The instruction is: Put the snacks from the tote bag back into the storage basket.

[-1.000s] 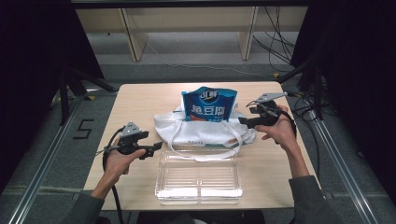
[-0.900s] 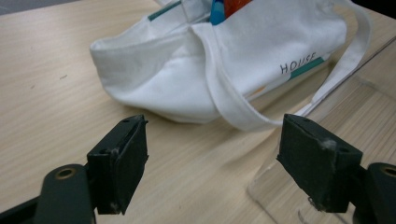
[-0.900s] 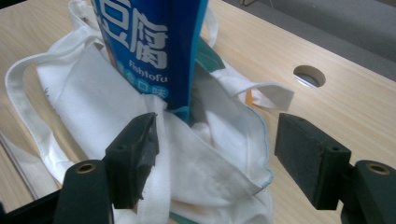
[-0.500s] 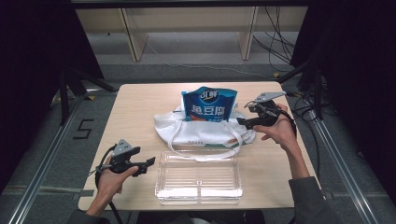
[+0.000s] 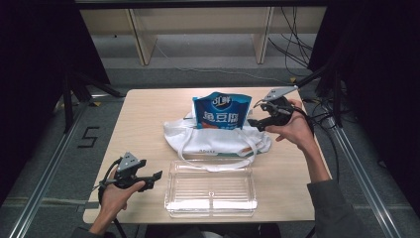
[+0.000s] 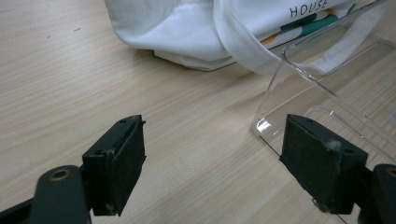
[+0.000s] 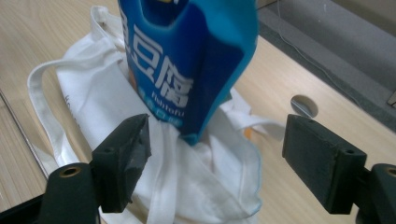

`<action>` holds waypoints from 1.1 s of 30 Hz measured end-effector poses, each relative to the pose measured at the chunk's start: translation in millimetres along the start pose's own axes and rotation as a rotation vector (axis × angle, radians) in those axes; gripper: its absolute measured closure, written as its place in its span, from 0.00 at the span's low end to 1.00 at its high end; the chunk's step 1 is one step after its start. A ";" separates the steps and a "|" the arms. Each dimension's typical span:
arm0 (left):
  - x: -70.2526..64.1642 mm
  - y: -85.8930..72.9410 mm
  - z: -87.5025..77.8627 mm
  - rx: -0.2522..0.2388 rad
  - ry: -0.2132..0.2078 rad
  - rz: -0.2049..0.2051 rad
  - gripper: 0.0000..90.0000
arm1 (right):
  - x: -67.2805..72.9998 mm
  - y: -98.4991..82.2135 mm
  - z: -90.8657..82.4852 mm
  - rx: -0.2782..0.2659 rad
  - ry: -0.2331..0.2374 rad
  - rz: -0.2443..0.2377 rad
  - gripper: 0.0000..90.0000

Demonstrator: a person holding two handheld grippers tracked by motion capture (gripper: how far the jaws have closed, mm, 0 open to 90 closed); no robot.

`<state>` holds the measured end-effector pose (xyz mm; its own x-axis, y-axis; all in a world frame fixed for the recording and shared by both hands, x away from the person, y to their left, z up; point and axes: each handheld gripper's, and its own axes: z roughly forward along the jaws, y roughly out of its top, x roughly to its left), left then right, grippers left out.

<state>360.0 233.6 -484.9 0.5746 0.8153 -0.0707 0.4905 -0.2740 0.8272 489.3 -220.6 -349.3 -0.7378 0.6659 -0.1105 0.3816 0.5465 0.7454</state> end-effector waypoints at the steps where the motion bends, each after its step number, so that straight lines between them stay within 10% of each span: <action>1: -0.8 -1.0 1.2 -0.012 0.001 -0.007 0.23 | -0.6 3.9 -0.8 -0.009 -0.004 -0.008 0.26; 6: 2.0 -0.5 -1.2 0.023 0.003 0.040 0.24 | -1.7 35.4 -9.6 -0.001 0.018 -0.056 0.27; 15: 3.3 -1.3 -1.2 -0.006 0.013 -0.001 0.24 | 12.1 81.8 -8.4 0.047 0.043 -0.150 0.27; 33: 5.1 -2.3 -2.5 -0.004 0.025 0.009 0.24 | 25.6 120.1 28.7 0.133 0.092 -0.219 0.44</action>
<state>360.1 239.7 -485.8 0.5621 0.8256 -0.0494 0.4827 -0.2790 0.8302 532.2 -123.3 -281.5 -0.8559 0.4790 -0.1949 0.2727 0.7383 0.6169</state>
